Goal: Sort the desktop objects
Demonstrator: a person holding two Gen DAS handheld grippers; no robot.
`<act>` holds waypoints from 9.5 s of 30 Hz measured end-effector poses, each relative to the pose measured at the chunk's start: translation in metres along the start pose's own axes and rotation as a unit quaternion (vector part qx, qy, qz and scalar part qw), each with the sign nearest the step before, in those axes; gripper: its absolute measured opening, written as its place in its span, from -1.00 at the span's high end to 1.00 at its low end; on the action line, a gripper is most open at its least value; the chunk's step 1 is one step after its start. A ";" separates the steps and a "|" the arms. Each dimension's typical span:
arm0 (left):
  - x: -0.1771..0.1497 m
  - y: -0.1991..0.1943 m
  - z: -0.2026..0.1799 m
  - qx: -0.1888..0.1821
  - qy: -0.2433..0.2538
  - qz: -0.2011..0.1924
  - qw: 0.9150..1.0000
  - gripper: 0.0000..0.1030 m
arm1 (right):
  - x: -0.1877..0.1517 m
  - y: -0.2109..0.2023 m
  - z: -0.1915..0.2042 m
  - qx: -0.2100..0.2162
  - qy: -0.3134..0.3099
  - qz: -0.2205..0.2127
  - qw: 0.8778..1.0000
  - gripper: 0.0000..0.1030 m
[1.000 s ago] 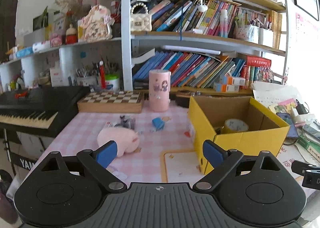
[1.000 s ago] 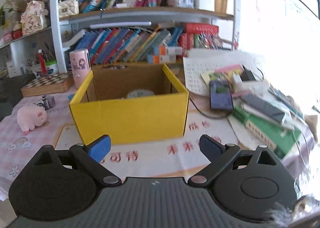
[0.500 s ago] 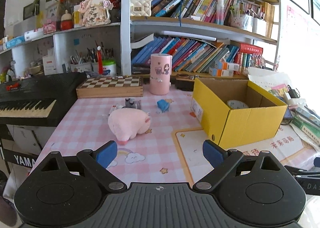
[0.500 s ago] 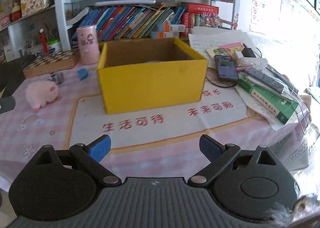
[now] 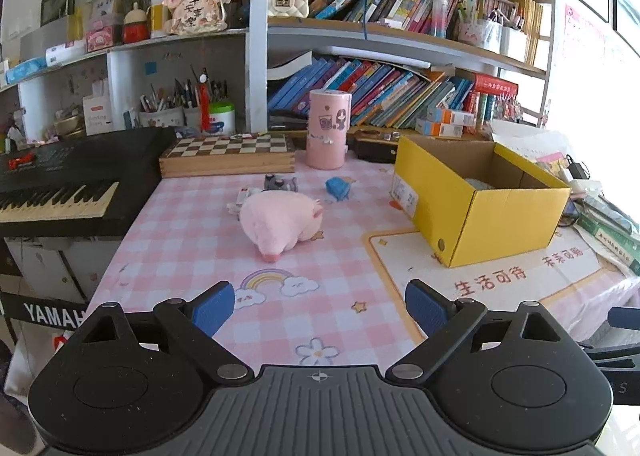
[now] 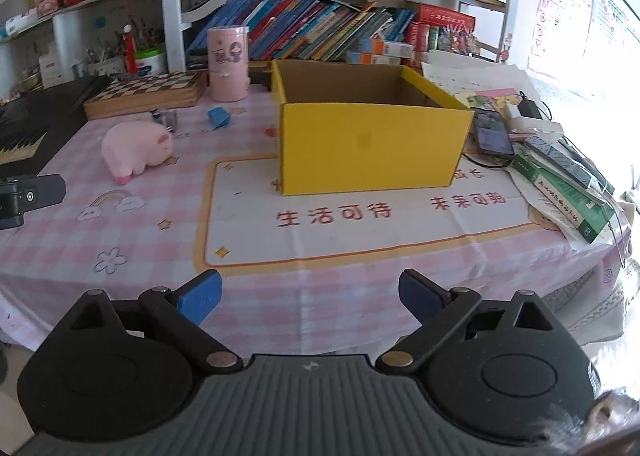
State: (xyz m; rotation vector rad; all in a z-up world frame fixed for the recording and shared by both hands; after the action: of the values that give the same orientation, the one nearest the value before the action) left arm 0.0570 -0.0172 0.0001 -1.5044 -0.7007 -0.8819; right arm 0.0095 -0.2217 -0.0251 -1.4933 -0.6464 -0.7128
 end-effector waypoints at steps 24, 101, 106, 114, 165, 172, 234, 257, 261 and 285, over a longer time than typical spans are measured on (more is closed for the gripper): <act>-0.013 -0.033 0.080 0.077 -0.035 -0.007 0.996 -0.83 | 0.020 0.001 0.103 0.098 -0.080 -0.024 0.992 -0.80; 0.025 0.191 0.062 0.075 -0.038 0.080 0.993 -0.90 | 0.198 0.312 0.130 0.158 -0.064 0.038 0.985 0.46; 0.014 0.196 0.061 0.049 -0.044 0.098 0.993 -1.00 | 0.179 0.260 0.123 0.186 -0.066 0.032 0.980 0.46; 0.004 0.187 0.049 0.011 -0.022 0.099 0.995 -0.79 | 0.153 0.193 0.109 0.189 -0.108 0.006 0.976 0.46; -0.017 0.008 0.023 -0.120 -0.083 0.103 0.984 -0.72 | 0.014 0.004 0.045 0.097 0.015 0.069 0.993 0.46; -0.015 0.013 -0.006 -0.142 -0.053 0.110 0.982 -0.72 | 0.010 0.002 0.025 0.082 0.033 0.069 0.994 0.46; 0.135 0.126 -0.243 -0.036 0.028 -0.024 0.999 -0.73 | 0.189 0.116 -0.187 0.173 -0.079 -0.049 0.981 0.46; 0.114 0.254 -0.250 0.036 0.135 0.121 0.983 -0.74 | 0.183 0.261 -0.142 0.151 -0.384 0.129 0.902 0.45; 0.109 0.256 -0.249 0.037 0.146 0.126 0.981 -0.77 | 0.182 0.267 -0.144 0.158 -0.376 0.142 0.902 0.45; 0.127 0.105 -0.235 0.049 0.104 -0.079 0.990 -1.00 | 0.188 0.130 -0.177 0.149 -0.227 -0.075 0.959 -0.50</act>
State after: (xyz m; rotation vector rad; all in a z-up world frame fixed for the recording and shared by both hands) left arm 0.1813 -0.2702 0.0552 -1.2608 -0.7047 -1.0919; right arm 0.2211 -0.4084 0.0366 -1.3406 -1.1739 -0.3583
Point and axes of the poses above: each gripper's, at about its wrist camera, not at the fingertips, and y roughly the way its jaws point, z to its left, x to its top, the point moved 7 cm from there along y, roughly the way its jaws point, and after that the axes turned 2 degrees about x, right-handed, at the moved point
